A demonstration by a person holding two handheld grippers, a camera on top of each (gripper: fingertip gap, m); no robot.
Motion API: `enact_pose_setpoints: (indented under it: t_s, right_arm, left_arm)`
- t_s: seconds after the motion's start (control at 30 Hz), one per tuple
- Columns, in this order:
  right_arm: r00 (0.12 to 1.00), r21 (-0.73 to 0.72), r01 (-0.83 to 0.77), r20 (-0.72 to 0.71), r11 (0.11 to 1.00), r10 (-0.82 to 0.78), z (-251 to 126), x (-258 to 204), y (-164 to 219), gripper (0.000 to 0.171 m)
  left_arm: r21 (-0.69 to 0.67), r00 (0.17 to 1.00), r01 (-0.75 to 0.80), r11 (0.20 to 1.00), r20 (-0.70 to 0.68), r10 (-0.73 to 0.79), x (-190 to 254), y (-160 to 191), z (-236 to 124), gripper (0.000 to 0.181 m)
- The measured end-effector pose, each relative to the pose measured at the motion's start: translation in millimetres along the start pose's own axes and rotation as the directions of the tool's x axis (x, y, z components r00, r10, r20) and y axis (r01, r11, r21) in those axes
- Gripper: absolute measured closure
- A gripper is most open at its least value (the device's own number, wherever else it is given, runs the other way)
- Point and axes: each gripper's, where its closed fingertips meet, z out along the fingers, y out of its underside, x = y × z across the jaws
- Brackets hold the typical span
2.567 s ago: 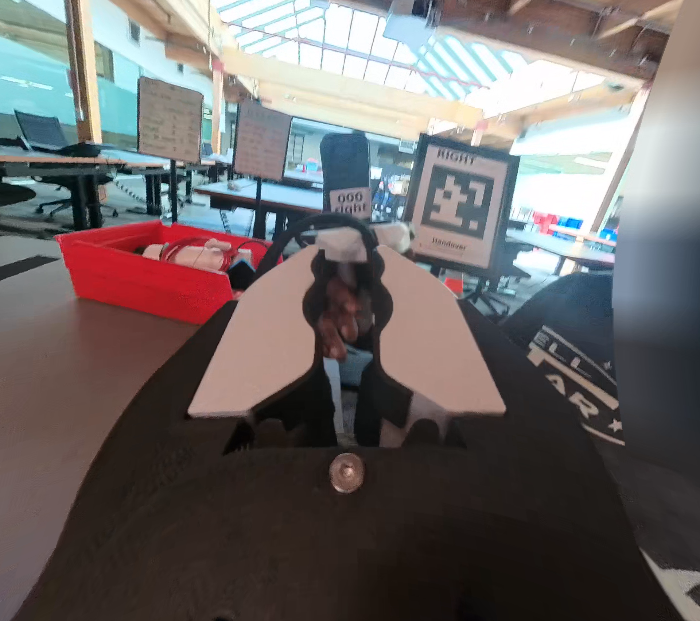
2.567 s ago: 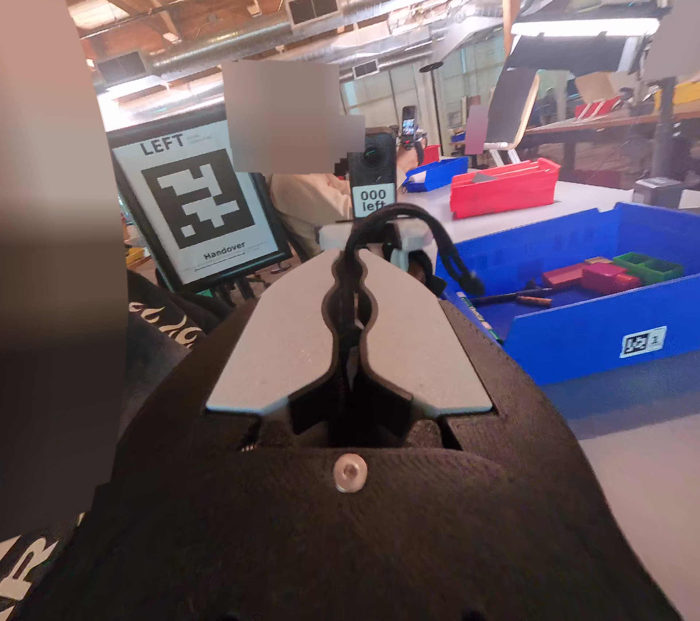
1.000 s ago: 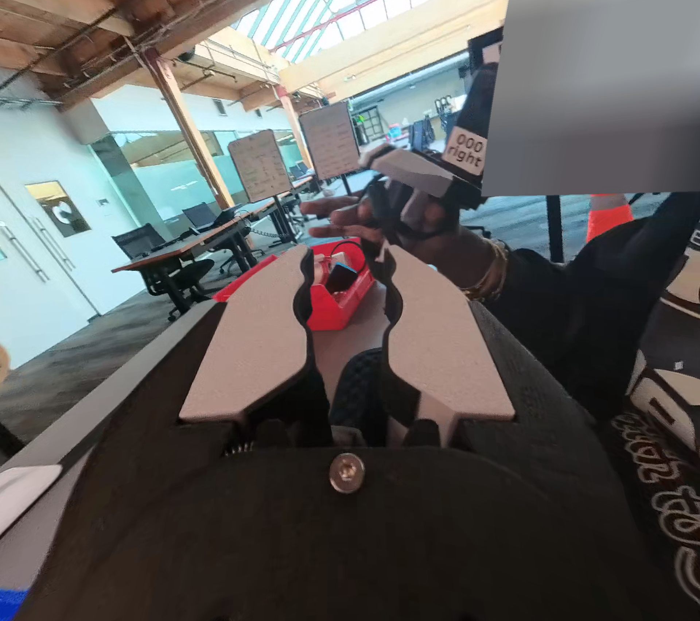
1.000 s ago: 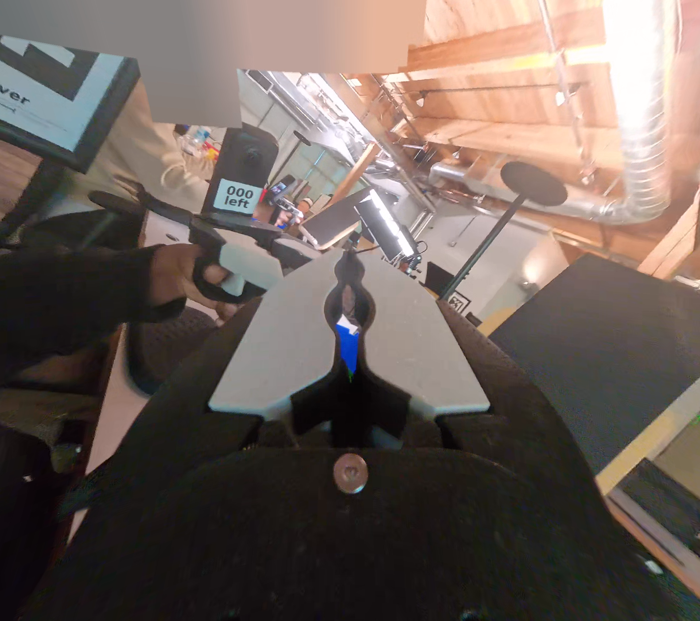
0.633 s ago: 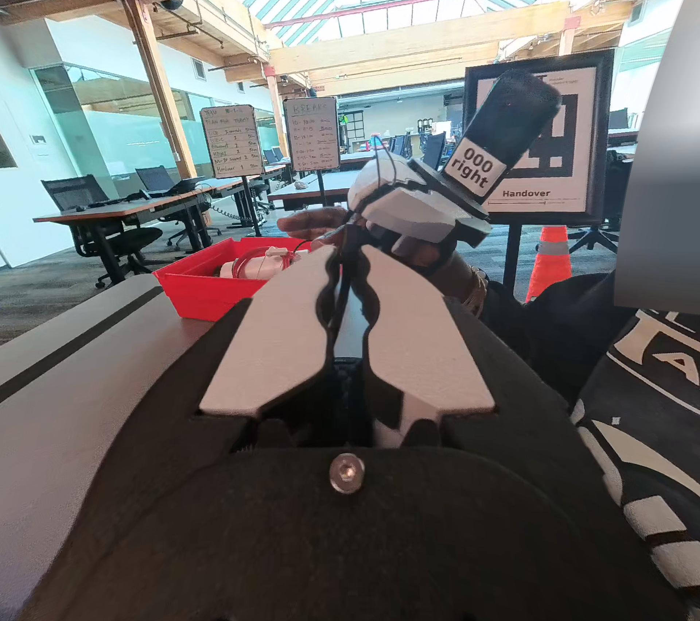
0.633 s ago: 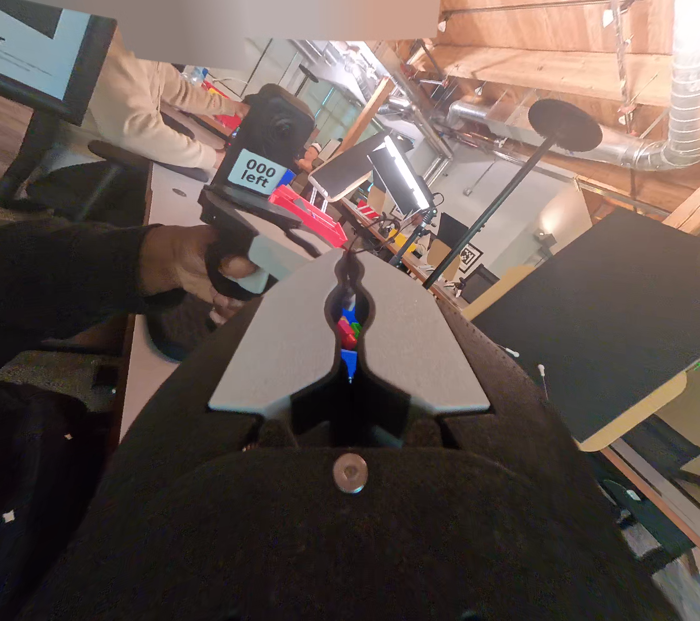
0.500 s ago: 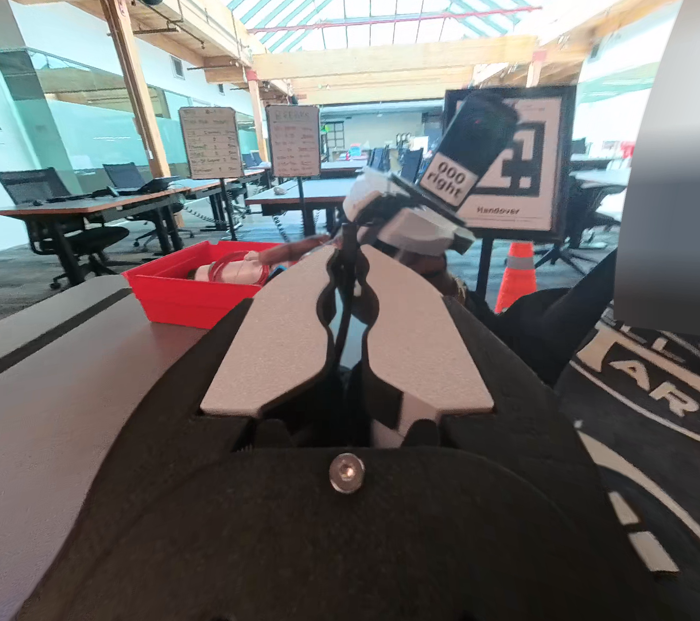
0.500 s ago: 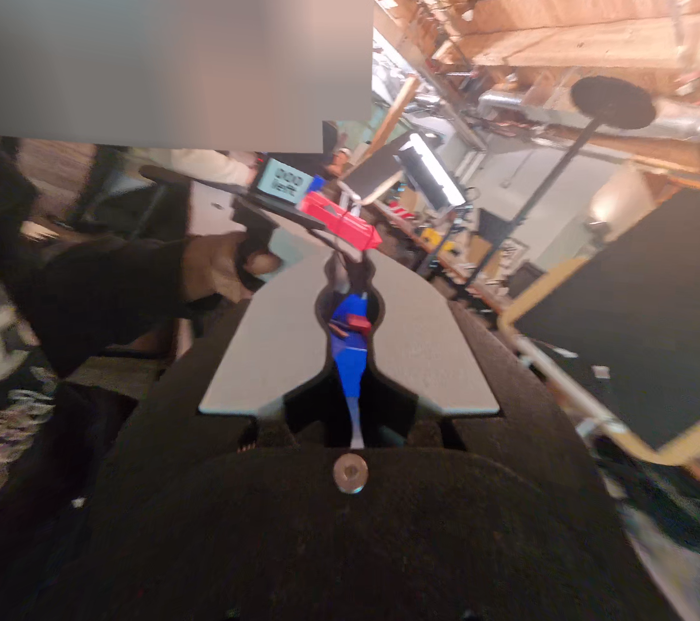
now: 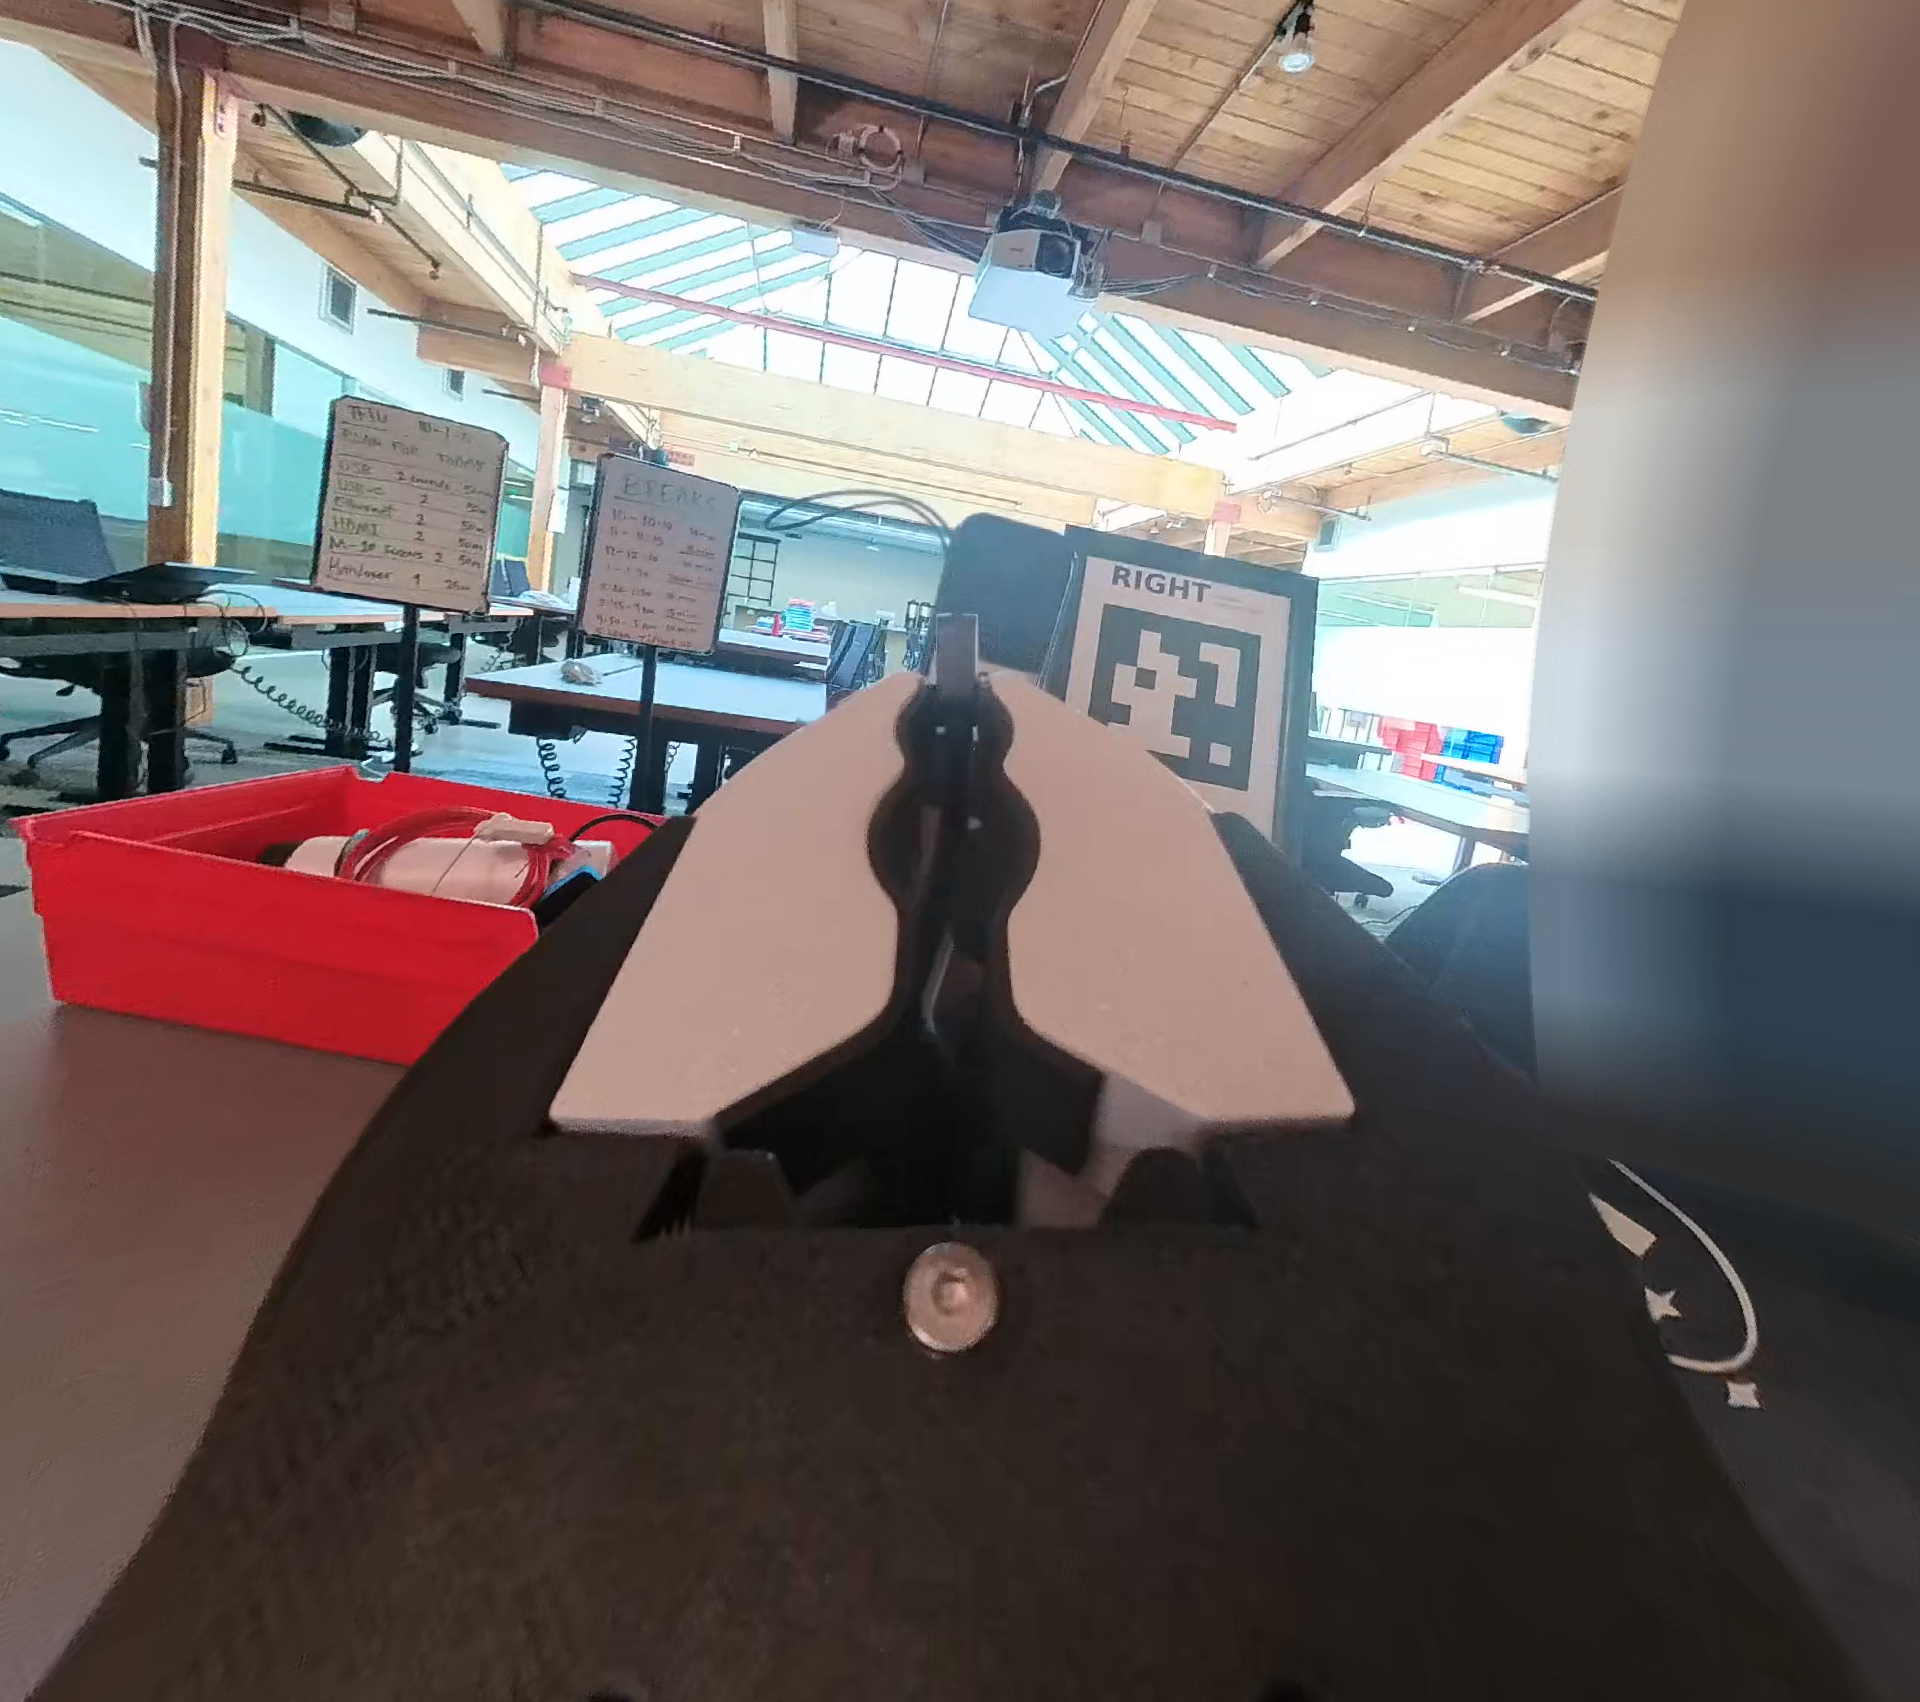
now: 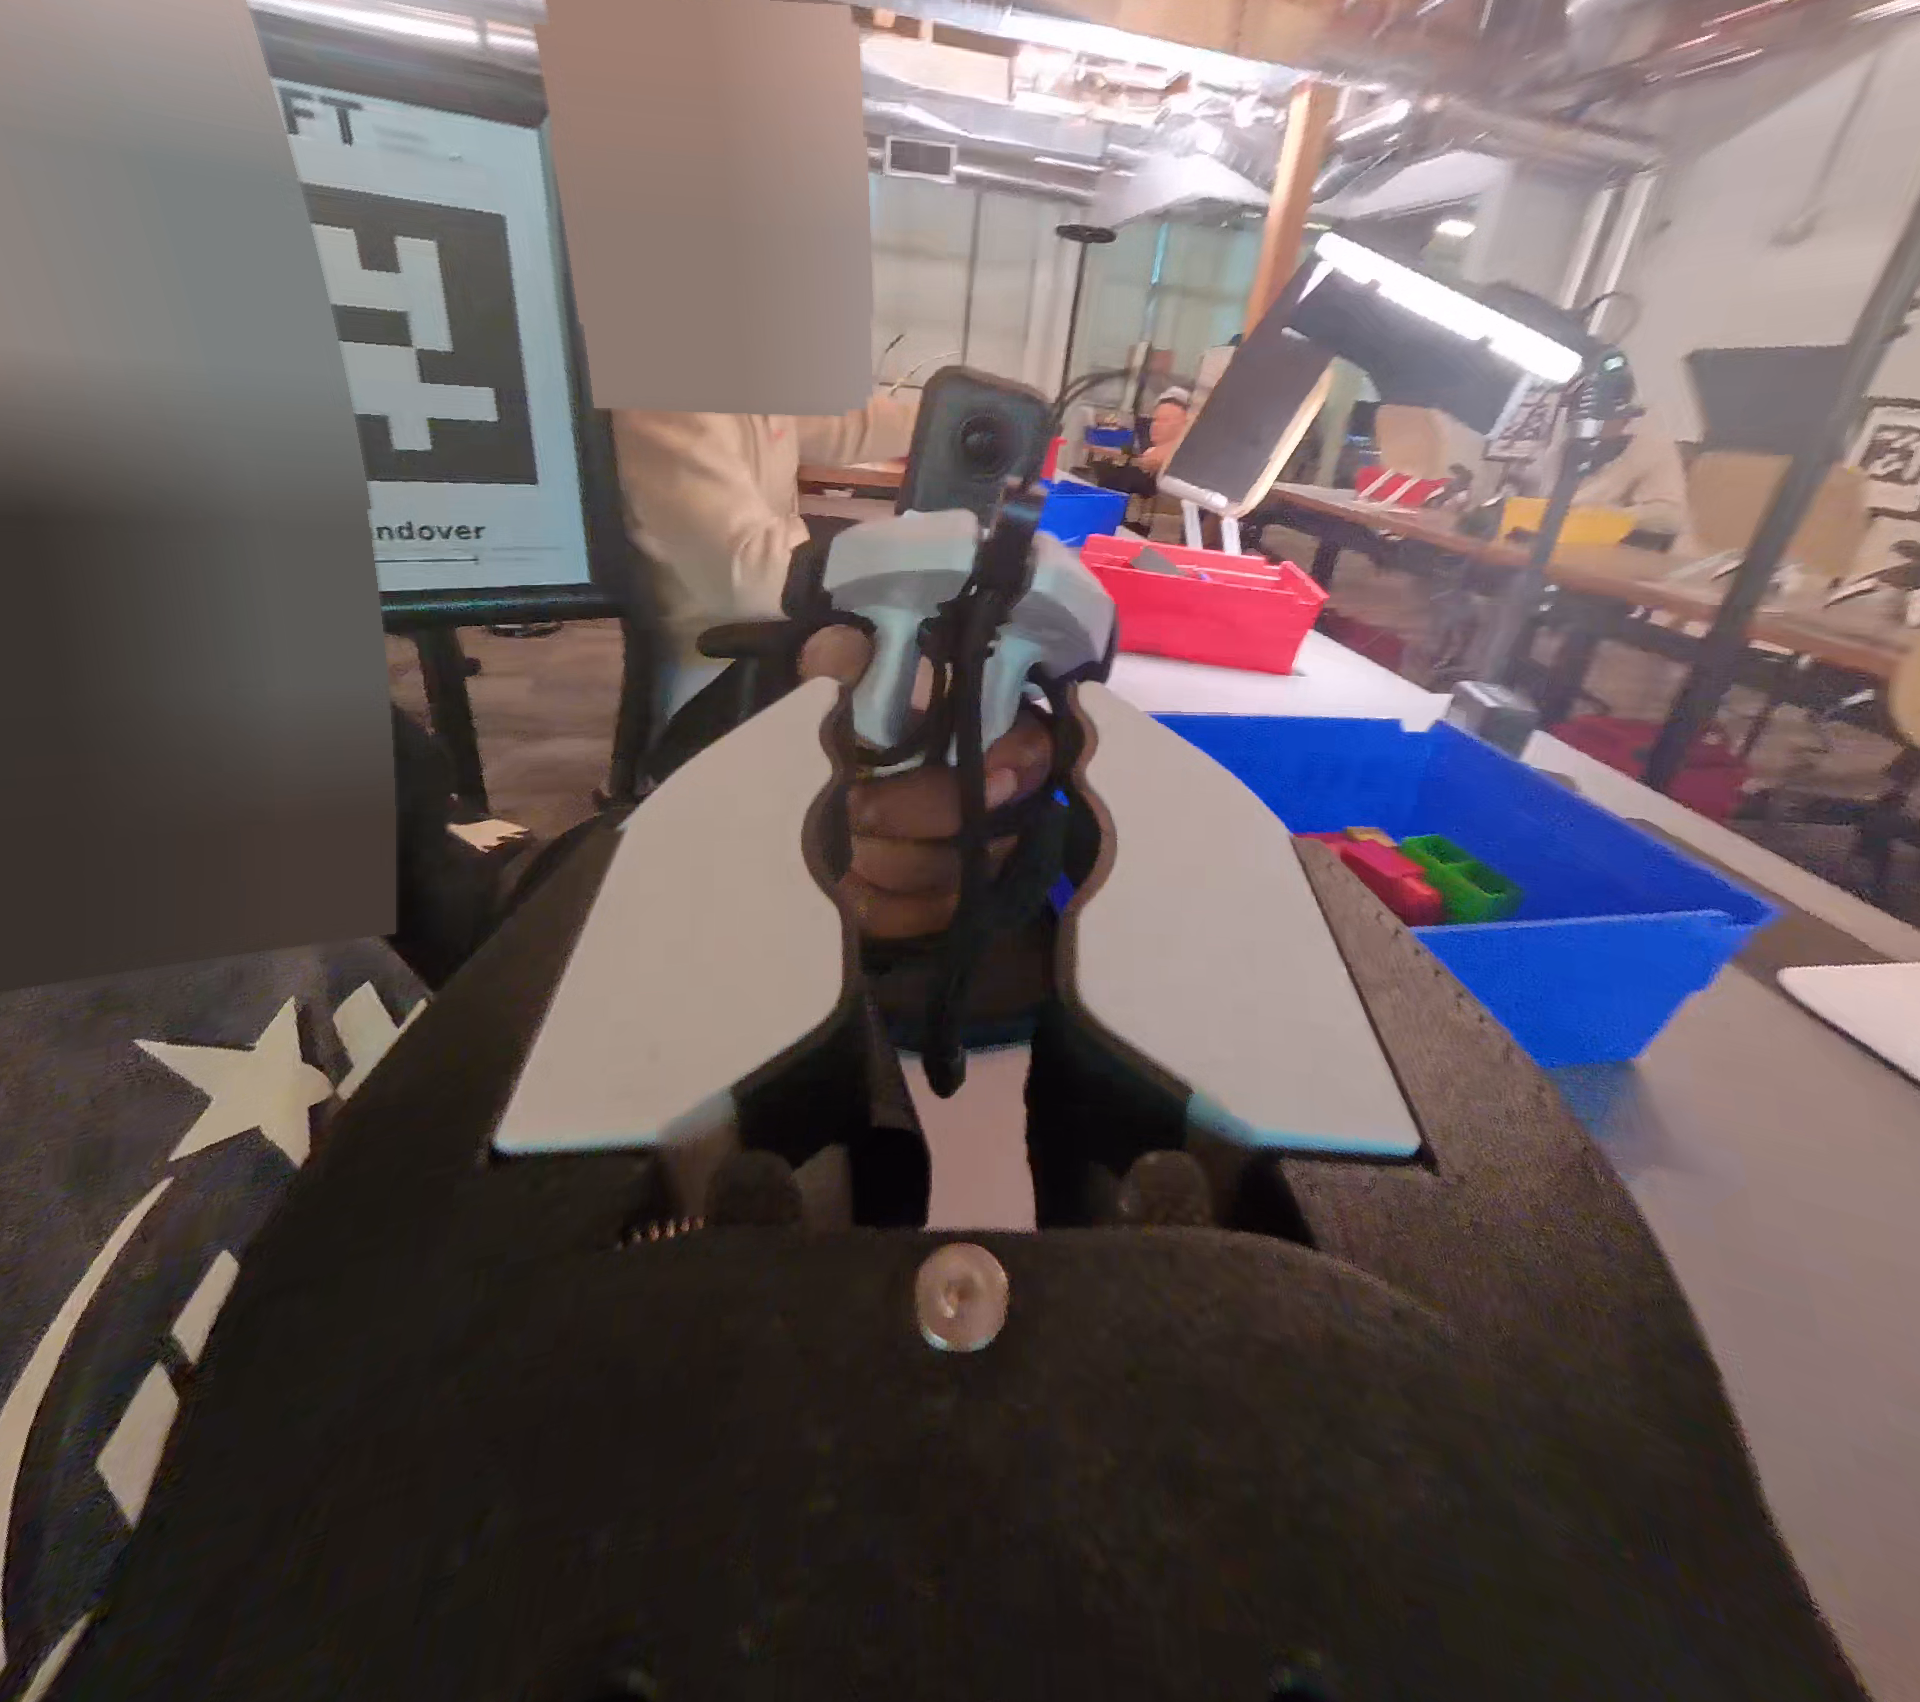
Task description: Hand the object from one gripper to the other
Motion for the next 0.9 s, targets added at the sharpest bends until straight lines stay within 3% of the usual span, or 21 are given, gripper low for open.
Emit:
enact_pose_setpoints:
  t_s: [0.2, 0.37, 0.47, 0.63, 0.9]
  right_arm:
    - [0.996, 0.033, -0.082, 0.034, 0.996, 0.08, 7.6, -2.4, 3.0, 0.167]
    - [0.989, 0.028, -0.142, 0.036, 0.989, 0.141, 2.3, 2.0, 0.0, 0.167]
    - [0.979, 0.007, -0.205, 0.022, 0.979, 0.205, -4.4, 8.5, -1.8, 0.168]
    - [0.978, 0.022, -0.206, -0.012, 0.978, 0.206, -9.9, 14.7, -6.8, 0.168]
    - [0.983, -0.01, -0.181, -0.027, 0.983, 0.18, -6.6, 12.4, -2.2, 0.168]
  left_arm:
    - [-0.019, 1.0, -0.001, 1.0, -0.008, 0.001, 1.7, 6.5, 4.2, 0.174]
    - [-0.043, 0.999, -0.005, 0.999, 0.033, 0.006, -6.5, 7.0, -0.4, 0.165]
    - [-0.154, 0.997, -0.02, 0.988, 0.065, 0.03, -16.0, 17.3, -7.3, 0.154]
    - [-0.302, 0.994, -0.053, 0.952, 0.075, 0.079, -19.3, 39.2, -7.8, 0.153]
    - [-0.318, 0.996, -0.061, 0.946, 0.041, 0.078, -12.7, 51.4, 2.7, 0.178]
